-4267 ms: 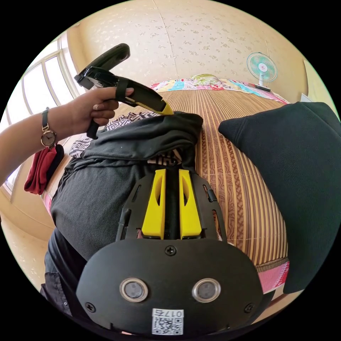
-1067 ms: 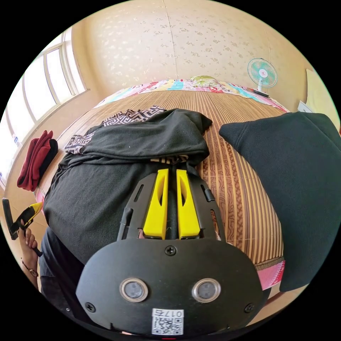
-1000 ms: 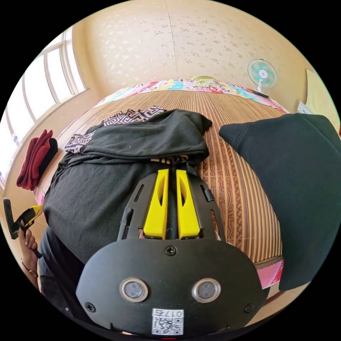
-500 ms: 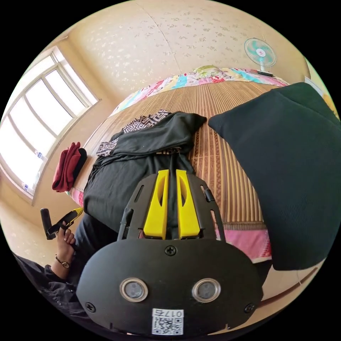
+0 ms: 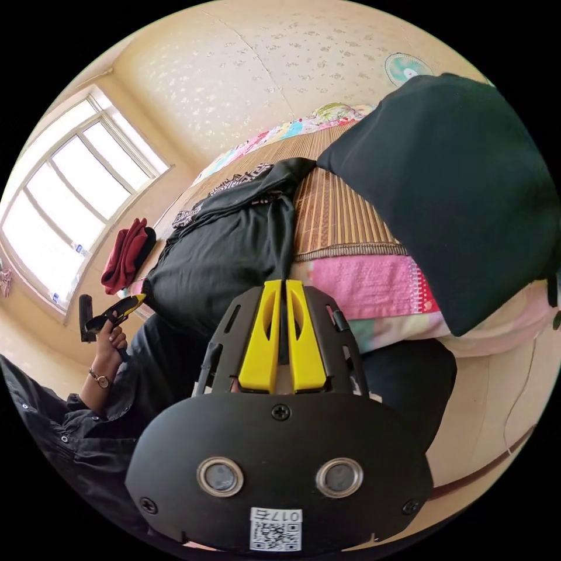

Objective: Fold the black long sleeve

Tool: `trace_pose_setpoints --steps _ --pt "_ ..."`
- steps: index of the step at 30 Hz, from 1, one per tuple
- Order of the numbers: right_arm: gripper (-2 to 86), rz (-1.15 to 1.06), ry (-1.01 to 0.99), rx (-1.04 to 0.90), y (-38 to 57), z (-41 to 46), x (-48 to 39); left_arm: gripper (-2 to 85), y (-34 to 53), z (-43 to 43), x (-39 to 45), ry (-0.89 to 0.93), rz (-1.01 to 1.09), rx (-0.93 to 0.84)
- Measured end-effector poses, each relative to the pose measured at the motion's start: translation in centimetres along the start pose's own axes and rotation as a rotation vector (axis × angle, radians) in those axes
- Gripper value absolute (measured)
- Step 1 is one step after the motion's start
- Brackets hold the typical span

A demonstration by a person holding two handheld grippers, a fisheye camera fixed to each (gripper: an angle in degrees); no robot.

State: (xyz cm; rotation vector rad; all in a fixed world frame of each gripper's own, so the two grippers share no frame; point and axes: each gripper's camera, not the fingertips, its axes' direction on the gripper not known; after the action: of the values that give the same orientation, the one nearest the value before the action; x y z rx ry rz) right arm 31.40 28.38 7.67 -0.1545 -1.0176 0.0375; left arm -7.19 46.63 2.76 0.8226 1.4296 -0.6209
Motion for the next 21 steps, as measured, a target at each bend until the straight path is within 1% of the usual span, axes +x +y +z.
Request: trace_pose_setpoints --steps 4,7,10,12,14,16,19,21 --pt "2.1 -0.096 0.012 0.067 -4.3 -2.7 -3.7 0.1 -4.7 -4.1 4.3 0.032 0.054 0.073" --pt "2.5 -0.149 0.082 0.093 -8.5 -3.1 -5.4 0.8 -10.3 -5.1 7.4 0.028 0.085 0.1" --pt "3.5 -0.129 0.111 0.113 -12.5 -2.3 -5.6 2.6 -16.0 -3.3 9.0 0.047 0.11 0.066" --pt "4.7 -0.05 0.122 0.077 -14.4 -1.3 -4.9 4.6 -18.1 -1.3 8.7 0.054 0.099 0.012" --pt "6.4 0.022 0.122 0.077 -14.7 -1.1 -4.2 8.5 -17.9 -0.3 7.6 0.051 0.036 -0.01" --pt "7.0 0.037 0.108 0.096 -13.6 -1.7 -4.0 10.3 -15.7 -1.1 7.4 0.06 0.023 0.021" --pt "7.2 0.039 0.081 0.079 -10.6 -2.1 -3.3 10.7 -10.3 -2.6 8.1 0.069 0.049 0.067" --pt "7.2 0.063 0.066 0.048 -8.9 -1.9 -2.4 10.5 -7.7 -2.0 8.8 0.054 0.055 0.031"
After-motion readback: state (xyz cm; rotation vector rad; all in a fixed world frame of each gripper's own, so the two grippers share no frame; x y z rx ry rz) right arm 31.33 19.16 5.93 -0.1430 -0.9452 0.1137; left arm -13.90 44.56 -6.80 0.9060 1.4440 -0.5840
